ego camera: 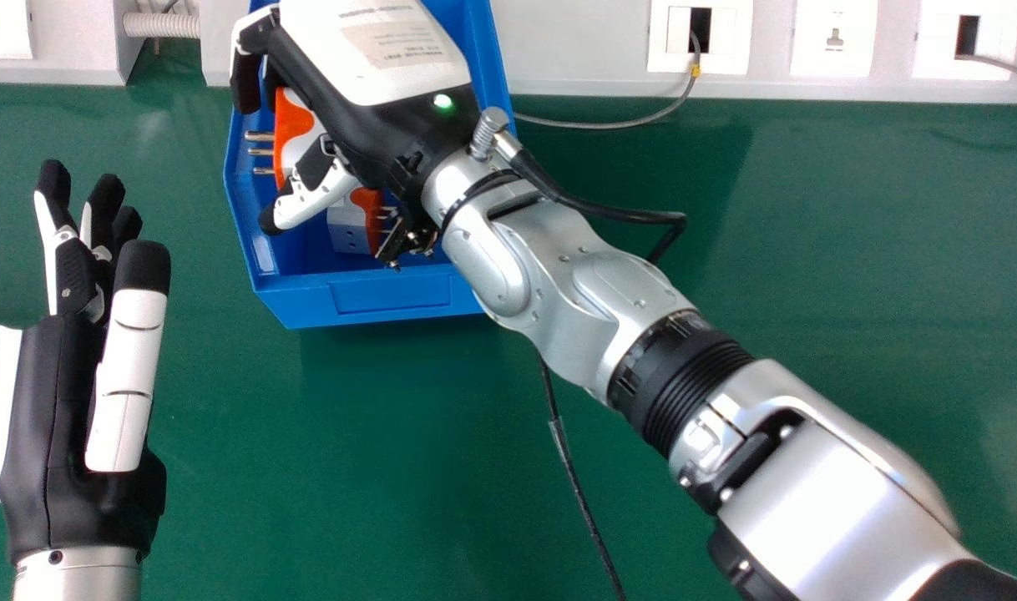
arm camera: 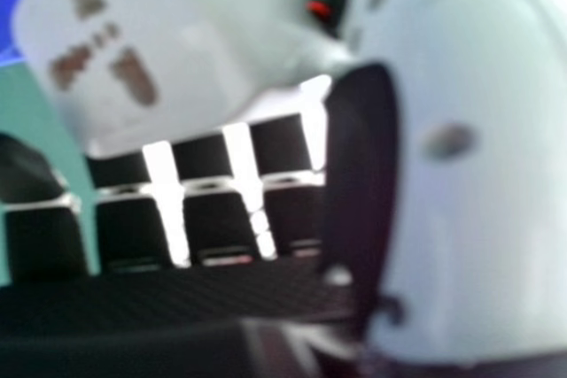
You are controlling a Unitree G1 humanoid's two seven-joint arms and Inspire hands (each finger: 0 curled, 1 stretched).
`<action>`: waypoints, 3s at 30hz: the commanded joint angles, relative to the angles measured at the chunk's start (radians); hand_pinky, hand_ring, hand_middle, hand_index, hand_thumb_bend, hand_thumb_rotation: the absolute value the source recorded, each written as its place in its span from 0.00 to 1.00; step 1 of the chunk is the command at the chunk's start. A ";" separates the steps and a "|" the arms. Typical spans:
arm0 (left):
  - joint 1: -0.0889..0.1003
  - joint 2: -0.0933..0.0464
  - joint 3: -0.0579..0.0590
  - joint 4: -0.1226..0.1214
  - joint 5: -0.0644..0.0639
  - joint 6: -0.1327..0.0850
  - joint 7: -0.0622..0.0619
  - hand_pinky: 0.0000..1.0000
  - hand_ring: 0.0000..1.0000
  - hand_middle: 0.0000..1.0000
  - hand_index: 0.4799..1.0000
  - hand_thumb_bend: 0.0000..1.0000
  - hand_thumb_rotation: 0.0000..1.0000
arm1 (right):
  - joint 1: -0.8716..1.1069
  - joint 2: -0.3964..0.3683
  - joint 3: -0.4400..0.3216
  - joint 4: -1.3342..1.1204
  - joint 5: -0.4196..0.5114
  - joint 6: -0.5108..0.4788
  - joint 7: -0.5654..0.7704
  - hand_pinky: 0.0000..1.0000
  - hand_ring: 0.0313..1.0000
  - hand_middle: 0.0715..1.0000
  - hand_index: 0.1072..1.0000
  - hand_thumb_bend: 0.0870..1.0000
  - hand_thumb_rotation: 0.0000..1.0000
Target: Pick all objects and put in blue box
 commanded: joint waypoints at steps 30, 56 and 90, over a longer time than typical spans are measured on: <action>0.083 -0.046 -0.050 -0.111 0.070 -0.030 0.052 1.00 1.00 1.00 1.00 0.75 0.83 | -0.078 0.015 0.063 0.166 0.012 0.158 -0.033 0.28 0.37 0.45 0.50 0.44 0.00; 0.052 -0.044 -0.069 -0.090 0.102 -0.021 0.063 1.00 1.00 1.00 1.00 0.76 0.84 | -0.072 0.005 0.095 0.156 0.028 0.183 0.055 0.83 0.95 1.00 0.97 0.44 0.60; 0.008 -0.028 -0.043 -0.005 0.077 -0.064 0.038 1.00 1.00 1.00 1.00 0.79 0.82 | 0.629 -0.166 0.096 -0.751 -0.010 0.118 -0.076 0.74 0.92 0.97 0.93 0.34 0.48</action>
